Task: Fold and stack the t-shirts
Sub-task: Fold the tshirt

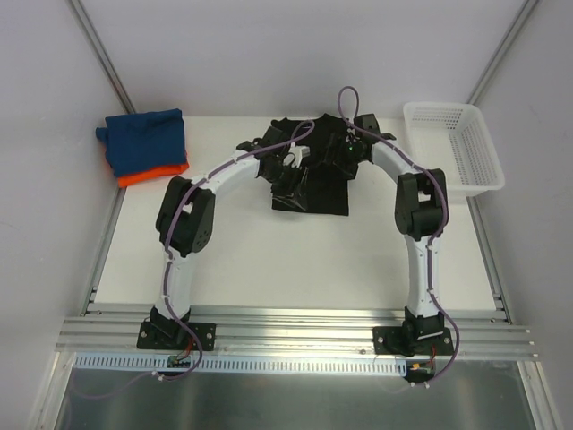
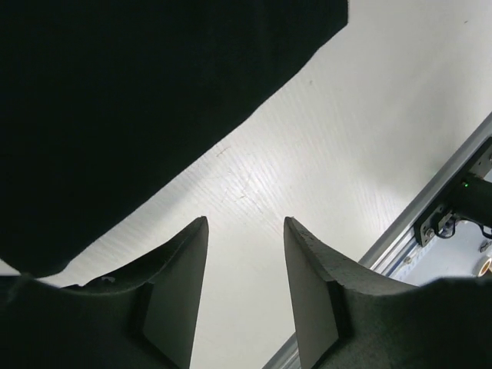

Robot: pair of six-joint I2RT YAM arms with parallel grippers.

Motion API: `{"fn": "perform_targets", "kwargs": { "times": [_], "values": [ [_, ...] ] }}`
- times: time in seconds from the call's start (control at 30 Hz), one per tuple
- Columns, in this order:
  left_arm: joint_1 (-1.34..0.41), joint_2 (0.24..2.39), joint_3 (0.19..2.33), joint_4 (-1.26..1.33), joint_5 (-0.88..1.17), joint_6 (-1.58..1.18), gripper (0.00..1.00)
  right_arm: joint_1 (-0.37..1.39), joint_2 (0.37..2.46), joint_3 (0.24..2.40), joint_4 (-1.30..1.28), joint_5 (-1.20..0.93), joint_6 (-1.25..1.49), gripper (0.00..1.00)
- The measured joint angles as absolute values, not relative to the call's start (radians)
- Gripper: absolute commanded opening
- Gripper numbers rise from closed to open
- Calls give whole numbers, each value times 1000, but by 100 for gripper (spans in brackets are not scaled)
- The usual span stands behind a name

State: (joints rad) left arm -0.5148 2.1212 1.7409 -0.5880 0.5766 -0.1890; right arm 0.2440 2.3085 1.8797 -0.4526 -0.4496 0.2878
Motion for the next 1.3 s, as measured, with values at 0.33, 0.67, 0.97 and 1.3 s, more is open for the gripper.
{"fn": "perform_targets", "kwargs": {
  "times": [0.33, 0.67, 0.97, 1.3],
  "values": [
    [-508, 2310, 1845, -588, 576, -187, 41, 251, 2340, 1957, -438, -448, 331, 77],
    [-503, 2326, 1859, -585, 587, -192, 39, 260, 2446, 2168, -406, -398, 340, 78],
    [-503, 2303, 1824, -566, 590, -192, 39, 261, 2498, 2191, -393, -381, 343, 79],
    [-494, 2177, 1903, -620, 505, -164, 36, 260, 2471, 2165, -385, -387, 345, 79]
  ]
}}
